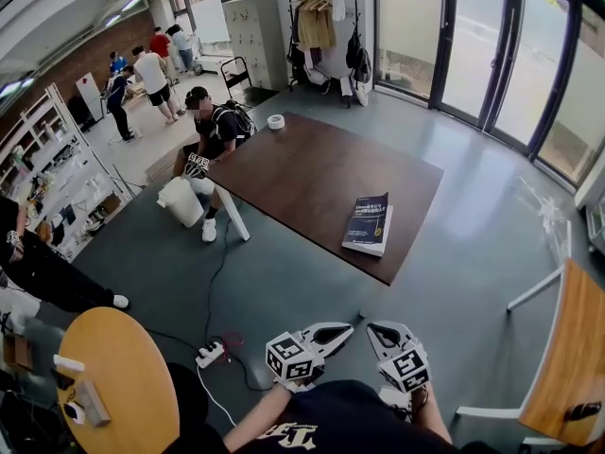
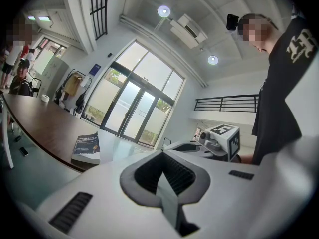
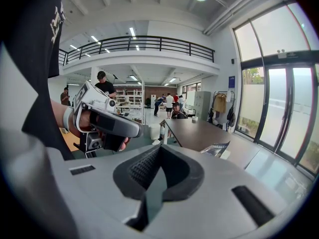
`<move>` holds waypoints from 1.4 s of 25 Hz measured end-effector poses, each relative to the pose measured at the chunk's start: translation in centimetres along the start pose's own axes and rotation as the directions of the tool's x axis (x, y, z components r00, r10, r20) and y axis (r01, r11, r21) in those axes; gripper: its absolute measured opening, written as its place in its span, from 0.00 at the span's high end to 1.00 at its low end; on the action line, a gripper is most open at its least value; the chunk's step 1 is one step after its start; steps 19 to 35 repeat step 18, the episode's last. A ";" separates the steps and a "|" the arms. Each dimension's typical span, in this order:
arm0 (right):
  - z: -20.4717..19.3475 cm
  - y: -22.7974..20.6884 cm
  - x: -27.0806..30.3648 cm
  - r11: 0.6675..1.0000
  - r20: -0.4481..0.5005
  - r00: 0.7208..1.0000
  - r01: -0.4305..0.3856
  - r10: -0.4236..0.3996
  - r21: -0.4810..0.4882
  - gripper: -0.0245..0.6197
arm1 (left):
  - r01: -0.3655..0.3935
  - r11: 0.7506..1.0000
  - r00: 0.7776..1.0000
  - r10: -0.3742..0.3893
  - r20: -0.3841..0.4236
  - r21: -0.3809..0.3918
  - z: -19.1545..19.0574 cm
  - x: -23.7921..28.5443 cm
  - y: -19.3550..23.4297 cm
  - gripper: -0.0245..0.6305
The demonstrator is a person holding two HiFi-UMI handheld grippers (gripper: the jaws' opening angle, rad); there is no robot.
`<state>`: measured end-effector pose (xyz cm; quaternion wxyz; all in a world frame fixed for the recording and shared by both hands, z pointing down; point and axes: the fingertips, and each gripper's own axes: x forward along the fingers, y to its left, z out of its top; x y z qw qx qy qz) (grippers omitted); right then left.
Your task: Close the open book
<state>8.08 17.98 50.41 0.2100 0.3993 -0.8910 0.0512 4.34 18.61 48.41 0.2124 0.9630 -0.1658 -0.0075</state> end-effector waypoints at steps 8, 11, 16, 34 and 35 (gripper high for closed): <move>-0.5 0.8 0.2 1.000 -0.008 1.000 -0.005 0.005 -0.003 0.98 | -0.003 1.000 1.000 0.003 -0.002 -0.015 -0.8 -0.5 -0.1 0.96; -0.5 0.8 0.1 1.000 -0.011 1.000 -0.005 0.005 -0.005 0.98 | 0.000 1.000 1.000 0.000 -0.001 -0.019 -0.9 -0.5 -0.3 0.96; -0.3 1.0 0.4 1.000 -0.011 1.000 0.001 -0.001 -0.011 0.98 | 0.012 1.000 1.000 -0.012 -0.004 -0.016 -1.1 -0.7 -0.5 0.96; 0.0 0.8 0.6 1.000 -0.007 1.000 0.000 0.000 -0.014 0.98 | 0.016 1.000 1.000 -0.016 -0.006 -0.013 -1.0 -0.6 -0.5 0.96; 0.0 0.8 0.6 1.000 -0.007 1.000 0.000 0.000 -0.014 0.98 | 0.016 1.000 1.000 -0.016 -0.006 -0.013 -1.0 -0.6 -0.5 0.96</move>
